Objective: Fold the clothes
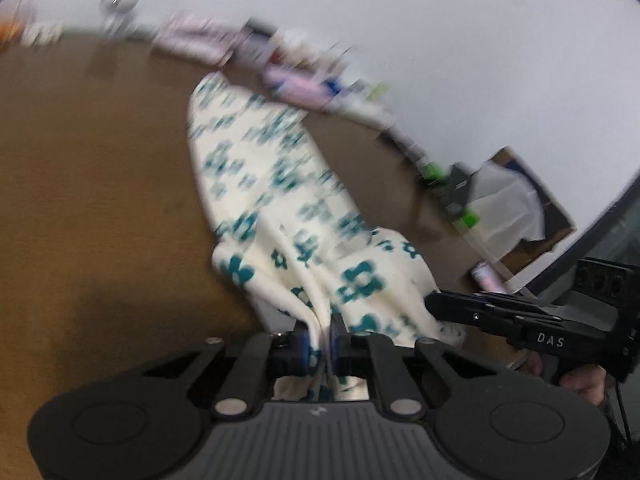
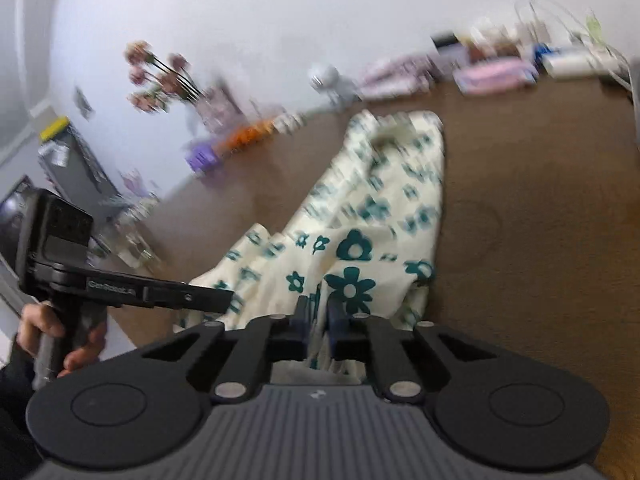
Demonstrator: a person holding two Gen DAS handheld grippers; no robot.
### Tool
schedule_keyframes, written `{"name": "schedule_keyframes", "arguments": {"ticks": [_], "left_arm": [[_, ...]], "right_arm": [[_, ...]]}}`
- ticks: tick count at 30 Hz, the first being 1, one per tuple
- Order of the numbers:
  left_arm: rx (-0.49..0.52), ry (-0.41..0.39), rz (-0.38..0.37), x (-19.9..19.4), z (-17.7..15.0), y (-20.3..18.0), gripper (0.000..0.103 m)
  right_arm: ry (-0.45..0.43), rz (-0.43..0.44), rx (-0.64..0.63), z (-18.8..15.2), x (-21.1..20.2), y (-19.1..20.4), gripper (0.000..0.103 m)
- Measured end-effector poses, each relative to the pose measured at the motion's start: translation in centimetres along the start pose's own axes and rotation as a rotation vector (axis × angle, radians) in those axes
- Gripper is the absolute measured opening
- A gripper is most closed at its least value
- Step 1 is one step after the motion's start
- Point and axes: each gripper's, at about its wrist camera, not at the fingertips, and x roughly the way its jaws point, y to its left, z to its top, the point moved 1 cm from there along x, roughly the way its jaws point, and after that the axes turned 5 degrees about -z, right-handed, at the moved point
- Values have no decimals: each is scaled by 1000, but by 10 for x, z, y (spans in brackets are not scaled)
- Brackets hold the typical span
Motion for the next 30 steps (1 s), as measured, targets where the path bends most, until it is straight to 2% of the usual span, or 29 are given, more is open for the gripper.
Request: {"name": "schedule_keyframes", "arguments": {"ticks": [2, 5, 8, 9, 11, 12, 14, 16, 18, 22, 23, 26, 28, 30], "left_arm": [[33, -25, -51, -3, 4, -6, 8], [44, 1, -36, 20, 8, 4, 8], [-50, 54, -13, 45, 9, 26, 14], [-72, 52, -11, 45, 7, 31, 22], [-84, 40, -13, 43, 3, 37, 24], [-88, 36, -14, 41, 2, 39, 24], [-78, 13, 6, 34, 2, 39, 36], [-40, -39, 56, 19, 4, 36, 60], [-9, -125, 87, -3, 7, 32, 68], [39, -250, 2, -34, 9, 17, 68], [57, -249, -29, -32, 6, 11, 68], [109, -159, -40, -3, -8, -8, 68], [144, -101, -36, 17, -17, -21, 60], [156, -62, 44, 33, -22, -22, 60]], "right_arm": [[-34, 48, -10, 5, -9, 1, 8], [11, 30, 22, 6, 7, -15, 8], [77, -16, 72, 3, 31, -33, 9], [83, -24, 83, 1, 35, -35, 10], [75, -35, 82, -1, 38, -35, 13], [69, -51, 62, -2, 38, -33, 17], [57, -84, 24, -5, 39, -28, 20], [49, -113, -18, -7, 38, -21, 21], [41, -147, -62, -8, 35, -14, 26], [34, -195, -132, -11, 33, -4, 28], [31, -198, -135, -12, 32, -4, 28], [25, -203, -160, -14, 32, -1, 29], [14, -200, -155, -13, 29, -2, 29], [3, -197, -147, -12, 25, -2, 30]]}}
